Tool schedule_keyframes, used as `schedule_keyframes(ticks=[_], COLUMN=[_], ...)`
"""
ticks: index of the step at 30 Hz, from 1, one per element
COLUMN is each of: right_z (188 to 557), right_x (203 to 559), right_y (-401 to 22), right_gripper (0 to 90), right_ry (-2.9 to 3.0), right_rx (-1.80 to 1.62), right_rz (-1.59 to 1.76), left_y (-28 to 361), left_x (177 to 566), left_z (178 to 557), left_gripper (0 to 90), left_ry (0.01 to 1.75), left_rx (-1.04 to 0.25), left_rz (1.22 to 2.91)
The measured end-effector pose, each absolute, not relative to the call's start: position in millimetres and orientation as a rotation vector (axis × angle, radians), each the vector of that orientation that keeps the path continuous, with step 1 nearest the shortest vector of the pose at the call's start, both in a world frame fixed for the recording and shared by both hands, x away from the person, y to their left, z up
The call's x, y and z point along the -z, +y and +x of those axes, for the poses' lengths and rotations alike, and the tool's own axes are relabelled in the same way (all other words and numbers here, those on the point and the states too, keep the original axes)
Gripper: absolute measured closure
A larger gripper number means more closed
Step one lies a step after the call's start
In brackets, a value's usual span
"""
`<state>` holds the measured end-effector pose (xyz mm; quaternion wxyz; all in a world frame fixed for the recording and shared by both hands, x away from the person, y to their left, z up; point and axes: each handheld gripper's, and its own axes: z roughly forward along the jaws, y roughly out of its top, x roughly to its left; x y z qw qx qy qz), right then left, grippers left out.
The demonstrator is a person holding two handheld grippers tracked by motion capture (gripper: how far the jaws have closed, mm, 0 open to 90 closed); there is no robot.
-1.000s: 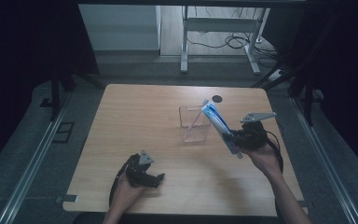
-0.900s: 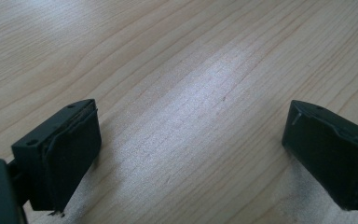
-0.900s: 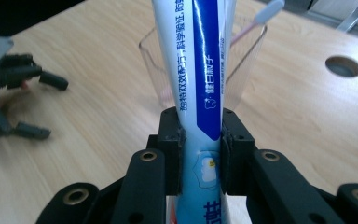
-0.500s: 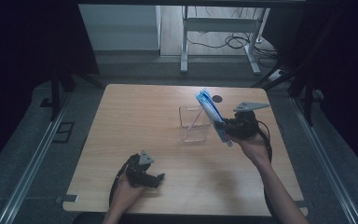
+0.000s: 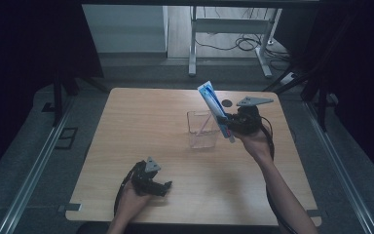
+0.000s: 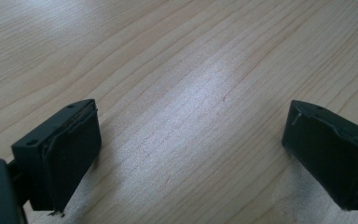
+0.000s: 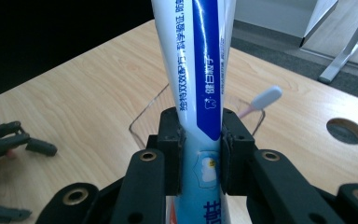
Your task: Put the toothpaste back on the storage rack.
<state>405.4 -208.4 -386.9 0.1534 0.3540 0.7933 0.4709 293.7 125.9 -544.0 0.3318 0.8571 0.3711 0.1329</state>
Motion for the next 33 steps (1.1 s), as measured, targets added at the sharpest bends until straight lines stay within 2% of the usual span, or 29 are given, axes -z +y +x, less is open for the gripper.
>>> schedule_keyframes(ticks=[19, 33], right_z=[437, 454], right_x=[387, 403], right_y=[-184, -168], right_gripper=[73.3, 73.2], right_ry=[2.228, 2.214], right_rx=[-1.376, -1.397], right_rz=[0.997, 0.999], left_y=[126, 126], left_x=[544, 544], left_z=[294, 294], left_gripper=[4.5, 4.5], left_ry=[0.973, 0.972], left_rx=[-0.344, -0.347], left_rz=[2.238, 2.237])
